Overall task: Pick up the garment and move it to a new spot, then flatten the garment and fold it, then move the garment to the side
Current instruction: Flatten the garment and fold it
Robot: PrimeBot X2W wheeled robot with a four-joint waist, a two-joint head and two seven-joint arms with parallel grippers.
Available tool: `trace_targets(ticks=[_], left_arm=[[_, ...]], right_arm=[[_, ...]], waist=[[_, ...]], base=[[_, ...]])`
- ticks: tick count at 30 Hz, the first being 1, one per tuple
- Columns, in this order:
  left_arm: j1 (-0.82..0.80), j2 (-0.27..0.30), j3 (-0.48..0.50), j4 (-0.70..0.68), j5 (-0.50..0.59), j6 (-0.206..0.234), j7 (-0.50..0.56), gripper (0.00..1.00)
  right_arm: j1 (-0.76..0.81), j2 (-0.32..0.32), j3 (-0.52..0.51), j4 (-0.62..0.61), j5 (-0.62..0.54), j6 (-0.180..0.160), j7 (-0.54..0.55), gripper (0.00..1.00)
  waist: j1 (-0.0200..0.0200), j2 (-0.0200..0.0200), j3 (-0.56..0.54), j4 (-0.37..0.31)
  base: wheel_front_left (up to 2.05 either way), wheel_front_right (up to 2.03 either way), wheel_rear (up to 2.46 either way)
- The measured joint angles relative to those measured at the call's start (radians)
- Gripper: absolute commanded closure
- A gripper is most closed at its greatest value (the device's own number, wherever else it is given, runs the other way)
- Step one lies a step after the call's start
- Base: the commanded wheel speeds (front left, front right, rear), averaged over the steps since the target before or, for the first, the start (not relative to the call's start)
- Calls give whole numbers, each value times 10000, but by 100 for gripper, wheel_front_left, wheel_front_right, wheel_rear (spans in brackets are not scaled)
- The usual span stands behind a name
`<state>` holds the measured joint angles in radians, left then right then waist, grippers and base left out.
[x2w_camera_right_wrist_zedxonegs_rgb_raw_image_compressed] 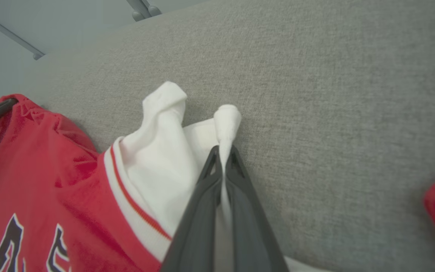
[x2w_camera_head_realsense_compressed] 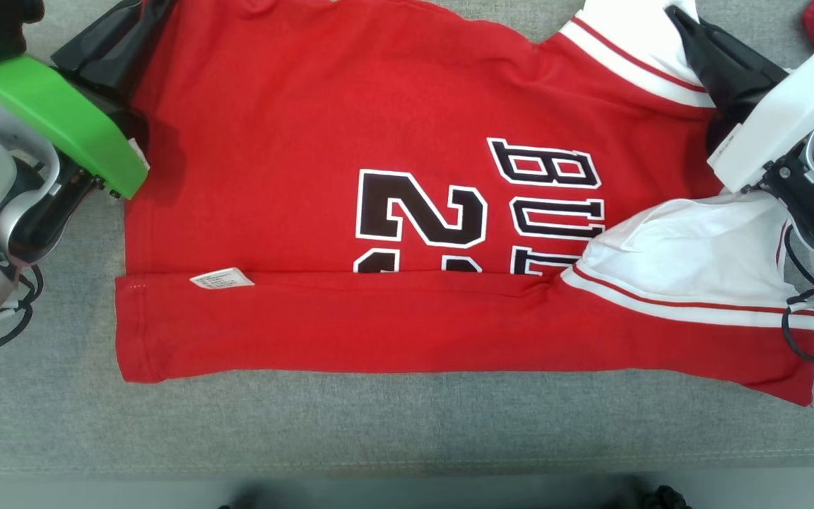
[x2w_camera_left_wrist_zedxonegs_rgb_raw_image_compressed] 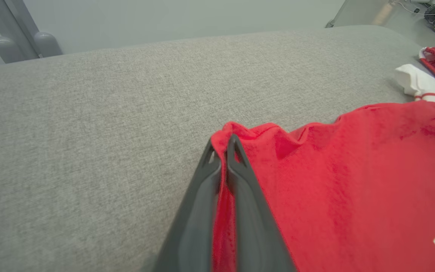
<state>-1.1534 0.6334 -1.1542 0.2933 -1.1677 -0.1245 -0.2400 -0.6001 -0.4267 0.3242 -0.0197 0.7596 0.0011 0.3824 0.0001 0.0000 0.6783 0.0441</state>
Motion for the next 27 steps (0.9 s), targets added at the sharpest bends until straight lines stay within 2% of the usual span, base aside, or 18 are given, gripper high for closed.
trace_targets(ticks=[11, 19, 27], left_arm=[[1203, 600, 727, -15, -765, -44, -119, 100], [1823, 930, 1327, -583, -1152, -44, -117, 100], [2212, 945, 1659, -1166, -1124, -44, -117, 100]], right_arm=[[774, 163, 105, -366, 194, 247, -453, 100], [1136, -69, -58, -771, 263, 190, -472, 100], [1154, -217, -199, -1172, 255, 90, -474, 100]], waist=[[-1, 0, -877, -127], [-1, 0, -1393, -443], [-1, 0, -1340, -564]], base=[[0, 0, 0], [0, 0, 0], [0, 0, 0]])
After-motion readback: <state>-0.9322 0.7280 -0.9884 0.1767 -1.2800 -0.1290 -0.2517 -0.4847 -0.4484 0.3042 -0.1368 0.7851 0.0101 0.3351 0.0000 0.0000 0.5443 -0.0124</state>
